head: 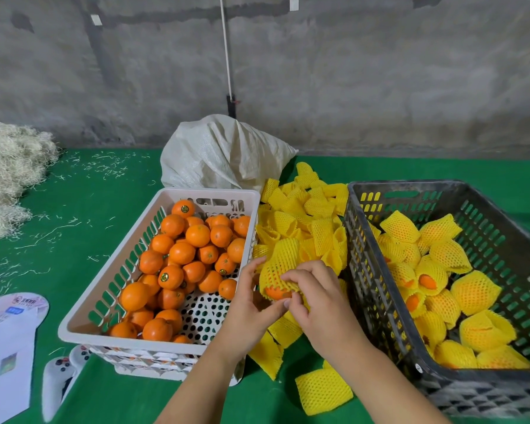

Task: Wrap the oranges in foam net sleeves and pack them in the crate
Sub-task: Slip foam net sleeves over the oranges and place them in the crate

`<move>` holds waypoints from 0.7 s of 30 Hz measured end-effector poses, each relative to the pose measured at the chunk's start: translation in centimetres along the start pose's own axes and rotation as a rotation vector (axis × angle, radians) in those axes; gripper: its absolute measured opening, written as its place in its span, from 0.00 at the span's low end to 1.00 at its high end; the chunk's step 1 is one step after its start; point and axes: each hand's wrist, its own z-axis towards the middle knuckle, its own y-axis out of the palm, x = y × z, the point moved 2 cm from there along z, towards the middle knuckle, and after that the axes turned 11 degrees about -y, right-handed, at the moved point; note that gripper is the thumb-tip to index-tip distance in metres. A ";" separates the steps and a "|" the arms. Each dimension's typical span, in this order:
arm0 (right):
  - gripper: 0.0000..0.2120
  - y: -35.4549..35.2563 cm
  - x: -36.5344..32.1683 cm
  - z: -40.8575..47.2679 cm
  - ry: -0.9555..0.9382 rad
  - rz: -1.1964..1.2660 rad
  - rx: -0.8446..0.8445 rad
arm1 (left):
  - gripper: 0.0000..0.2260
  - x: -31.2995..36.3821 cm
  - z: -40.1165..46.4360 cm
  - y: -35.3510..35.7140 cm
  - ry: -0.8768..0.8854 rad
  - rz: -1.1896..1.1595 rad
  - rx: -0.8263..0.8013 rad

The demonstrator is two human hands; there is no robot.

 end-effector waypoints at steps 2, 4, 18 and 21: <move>0.10 -0.2 -0.1 0.1 -0.037 -0.020 0.031 | 0.34 0.0 0.1 0.0 0.030 0.024 0.047; 0.07 -0.3 -0.2 0.1 -0.071 -0.020 0.083 | 0.33 0.1 0.1 0.1 0.037 -0.028 0.085; 0.07 0.7 0.5 0.4 0.050 0.032 0.220 | 0.27 0.4 -0.5 -0.1 -0.001 -0.101 0.138; 0.10 1.8 -1.2 0.2 0.011 0.037 0.269 | 0.26 0.7 -0.6 -0.1 -0.005 -0.131 0.196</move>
